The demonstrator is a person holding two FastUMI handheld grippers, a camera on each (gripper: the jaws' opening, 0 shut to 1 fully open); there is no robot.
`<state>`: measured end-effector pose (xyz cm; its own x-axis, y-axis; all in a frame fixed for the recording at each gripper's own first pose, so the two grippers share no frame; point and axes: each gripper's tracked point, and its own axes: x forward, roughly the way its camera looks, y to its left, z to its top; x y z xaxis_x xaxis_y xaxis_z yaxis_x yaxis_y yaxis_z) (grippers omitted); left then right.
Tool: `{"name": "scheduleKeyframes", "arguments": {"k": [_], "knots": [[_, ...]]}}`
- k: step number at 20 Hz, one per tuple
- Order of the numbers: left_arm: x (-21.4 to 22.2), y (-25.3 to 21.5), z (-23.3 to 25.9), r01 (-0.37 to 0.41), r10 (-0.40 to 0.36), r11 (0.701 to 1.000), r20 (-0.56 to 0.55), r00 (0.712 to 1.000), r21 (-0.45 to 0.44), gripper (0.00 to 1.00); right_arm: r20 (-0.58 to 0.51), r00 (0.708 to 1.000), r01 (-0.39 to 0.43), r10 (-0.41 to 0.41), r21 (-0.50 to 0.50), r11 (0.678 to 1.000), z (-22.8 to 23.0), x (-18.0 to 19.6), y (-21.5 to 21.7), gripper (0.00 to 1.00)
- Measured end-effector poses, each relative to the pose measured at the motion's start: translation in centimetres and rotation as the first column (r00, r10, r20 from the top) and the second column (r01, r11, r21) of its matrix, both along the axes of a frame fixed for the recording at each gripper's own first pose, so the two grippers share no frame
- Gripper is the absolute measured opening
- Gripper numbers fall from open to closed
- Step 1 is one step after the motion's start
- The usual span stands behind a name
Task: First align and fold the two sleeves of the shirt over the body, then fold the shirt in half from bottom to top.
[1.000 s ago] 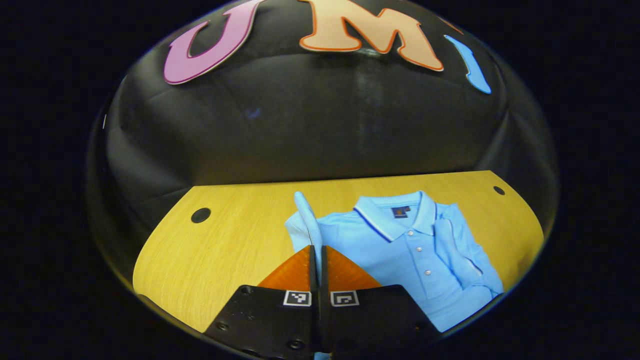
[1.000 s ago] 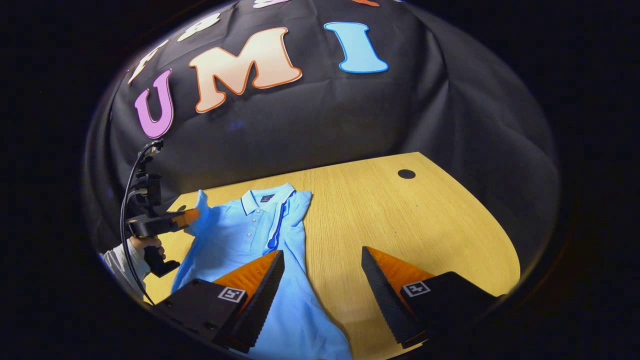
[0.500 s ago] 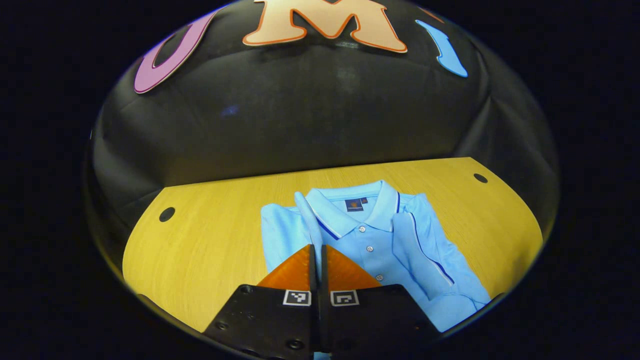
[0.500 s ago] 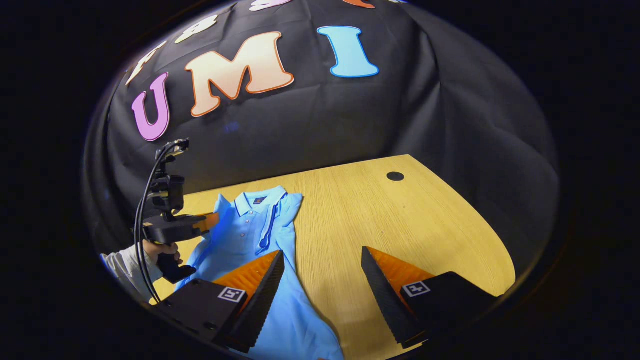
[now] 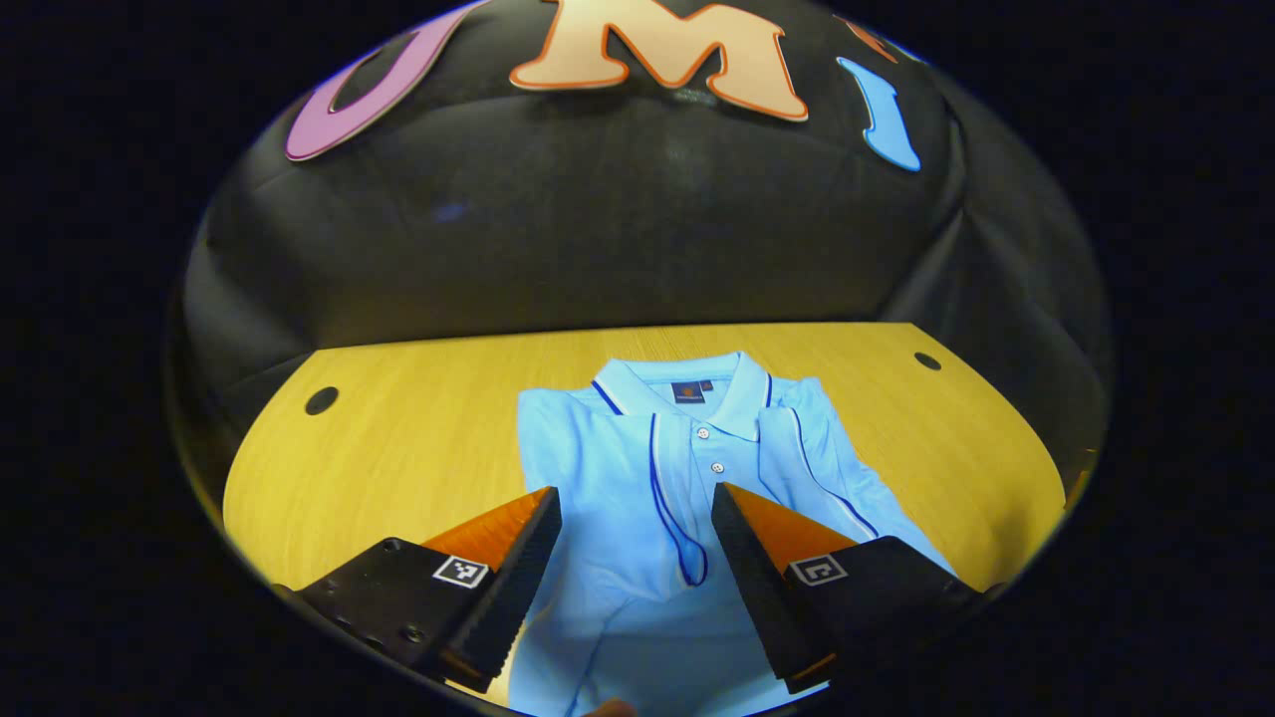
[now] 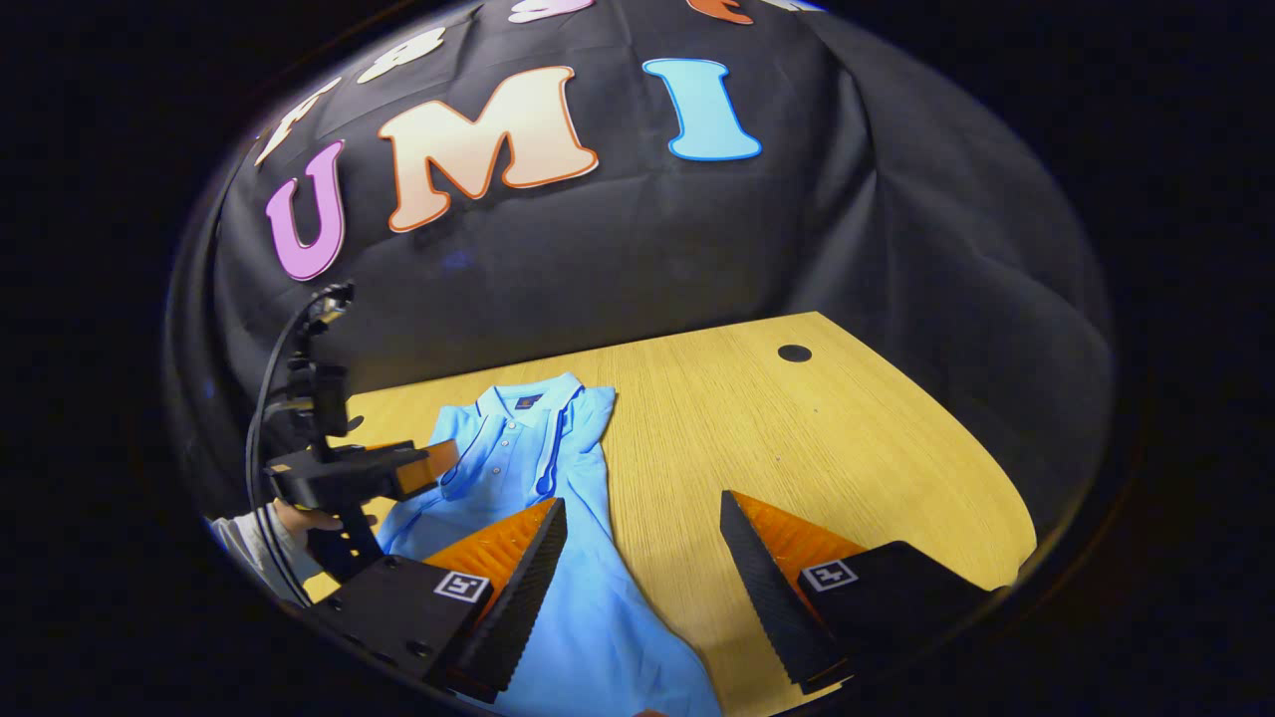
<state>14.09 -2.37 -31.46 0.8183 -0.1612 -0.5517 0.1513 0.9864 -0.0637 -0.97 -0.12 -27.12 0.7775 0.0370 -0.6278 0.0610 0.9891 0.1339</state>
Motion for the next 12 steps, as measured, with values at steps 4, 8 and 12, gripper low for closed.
{"name": "scheduleKeyframes", "arguments": {"k": [4,8,12], "knots": [[-5.3,3.2,3.9,-0.046,0.044,0.999,0.061,0.997,0.023,0.93,0.038,0.998,-0.053,0.054,-0.021,0.998,1.0,-1.5,0.2,0.98],[-10.5,4.9,6.0,-0.071,0.068,0.997,0.089,0.994,0.026,0.93,0.062,0.995,-0.074,0.077,-0.048,0.996,2.1,-4.0,-0.2,0.97],[-15.9,5.1,6.3,-0.051,0.047,0.998,0.074,0.996,0.048,0.93,0.064,0.991,-0.114,0.119,-0.075,0.991,2.8,-7.6,-0.2,0.98]]}}
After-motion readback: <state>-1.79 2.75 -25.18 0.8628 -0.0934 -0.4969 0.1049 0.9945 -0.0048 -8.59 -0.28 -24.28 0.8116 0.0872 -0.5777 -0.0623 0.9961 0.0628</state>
